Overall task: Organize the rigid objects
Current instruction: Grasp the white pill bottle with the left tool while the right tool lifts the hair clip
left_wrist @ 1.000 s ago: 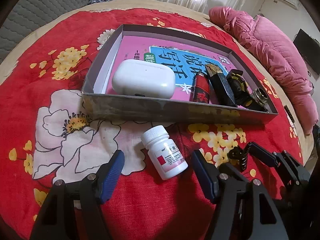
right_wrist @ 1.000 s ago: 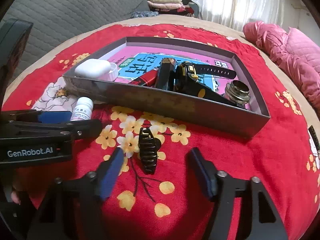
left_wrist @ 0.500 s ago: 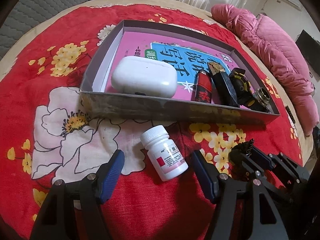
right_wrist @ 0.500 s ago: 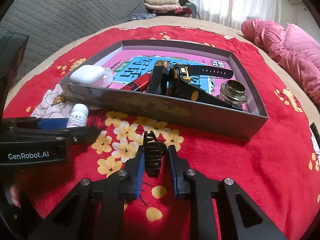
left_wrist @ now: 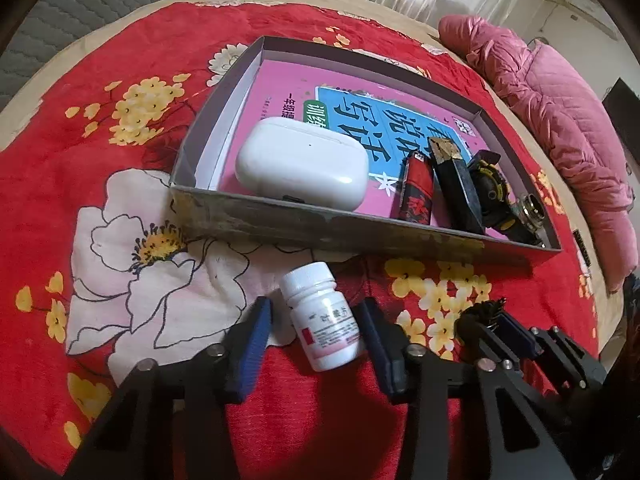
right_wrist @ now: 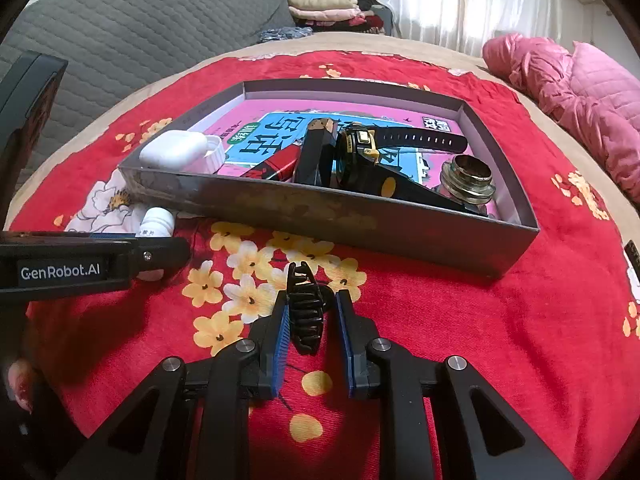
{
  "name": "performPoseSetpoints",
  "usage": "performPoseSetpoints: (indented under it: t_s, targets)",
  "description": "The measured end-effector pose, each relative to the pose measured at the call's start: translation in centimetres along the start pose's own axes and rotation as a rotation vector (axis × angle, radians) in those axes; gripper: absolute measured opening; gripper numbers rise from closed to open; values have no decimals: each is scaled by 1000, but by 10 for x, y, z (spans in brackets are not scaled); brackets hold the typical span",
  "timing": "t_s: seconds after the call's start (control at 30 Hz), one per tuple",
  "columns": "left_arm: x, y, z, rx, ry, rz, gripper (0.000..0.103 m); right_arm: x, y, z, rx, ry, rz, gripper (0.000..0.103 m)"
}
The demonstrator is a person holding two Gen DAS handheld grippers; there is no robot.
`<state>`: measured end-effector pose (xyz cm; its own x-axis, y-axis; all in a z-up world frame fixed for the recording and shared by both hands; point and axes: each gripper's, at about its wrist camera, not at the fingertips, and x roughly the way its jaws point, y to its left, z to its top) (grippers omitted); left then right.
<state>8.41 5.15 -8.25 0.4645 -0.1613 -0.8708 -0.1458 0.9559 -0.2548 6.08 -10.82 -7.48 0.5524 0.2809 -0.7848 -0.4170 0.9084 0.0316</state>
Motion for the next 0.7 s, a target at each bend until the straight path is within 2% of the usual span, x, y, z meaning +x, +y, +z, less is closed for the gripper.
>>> performPoseSetpoints:
  t_s: [0.07, 0.3, 0.43, 0.7]
  targets:
    - [-1, 0, -1, 4, 1, 0, 34, 1, 0, 0, 0, 0, 0, 22]
    - [-2, -3, -3, 28, 1, -4, 32, 0, 0, 0, -1, 0, -2, 22]
    - [-6, -5, -4, 38, 2, -18, 27, -2, -2, 0, 9, -5, -1, 22]
    - [-16, -16, -7, 76, -22, -74, 27, -12, -25, 4, 101, -32, -3, 21]
